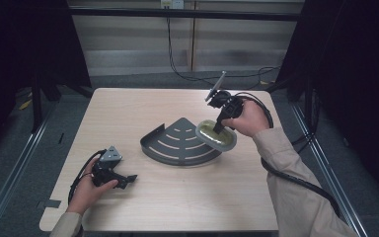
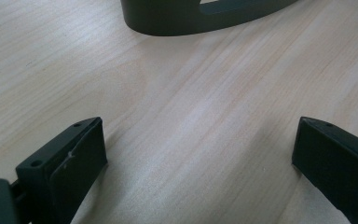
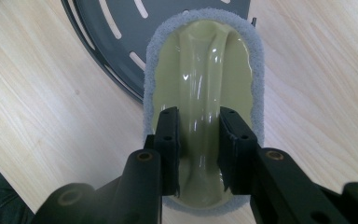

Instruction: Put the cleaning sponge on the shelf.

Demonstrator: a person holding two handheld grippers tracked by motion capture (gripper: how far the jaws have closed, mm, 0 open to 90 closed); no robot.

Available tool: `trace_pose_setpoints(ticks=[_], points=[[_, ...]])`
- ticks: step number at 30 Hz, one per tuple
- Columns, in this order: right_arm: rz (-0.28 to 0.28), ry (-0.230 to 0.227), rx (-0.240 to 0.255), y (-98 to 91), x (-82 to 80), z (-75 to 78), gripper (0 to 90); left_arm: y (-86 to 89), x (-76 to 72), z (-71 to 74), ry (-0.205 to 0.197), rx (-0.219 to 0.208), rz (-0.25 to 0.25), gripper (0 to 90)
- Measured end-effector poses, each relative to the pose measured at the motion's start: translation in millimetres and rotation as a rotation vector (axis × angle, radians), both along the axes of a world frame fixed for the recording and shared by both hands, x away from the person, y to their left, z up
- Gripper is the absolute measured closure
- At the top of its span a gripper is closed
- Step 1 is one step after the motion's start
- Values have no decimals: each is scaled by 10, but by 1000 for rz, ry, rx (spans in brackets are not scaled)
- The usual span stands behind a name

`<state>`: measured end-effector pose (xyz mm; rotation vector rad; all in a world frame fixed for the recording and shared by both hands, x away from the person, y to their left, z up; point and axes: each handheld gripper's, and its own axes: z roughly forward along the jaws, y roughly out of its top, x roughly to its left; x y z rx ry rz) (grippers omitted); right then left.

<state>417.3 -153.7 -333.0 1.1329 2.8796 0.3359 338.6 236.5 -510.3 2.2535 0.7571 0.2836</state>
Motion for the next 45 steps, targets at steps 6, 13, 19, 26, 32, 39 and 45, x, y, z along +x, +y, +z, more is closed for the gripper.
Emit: trace_pose_setpoints(ticks=[6,13,19,26,32,39,45], points=[[2,-2,-8,36,47,-8,711,0,0,0,0,-1,1,23],[-9,-1,-11,71,88,-22,711,0,0,0,0,0,0,23],[-16,-3,-3,102,129,-30,711,0,0,0,0,-1,0,23],[-25,-7,0,143,168,-46,711,0,0,0,0,-1,0,23],[-23,-9,2,175,197,-57,711,0,0,0,0,0,0,23],[-26,-6,3,234,233,-95,711,0,0,0,0,0,0,23],[-15,-12,7,262,267,-123,711,0,-4,0,0,-1,1,23]])
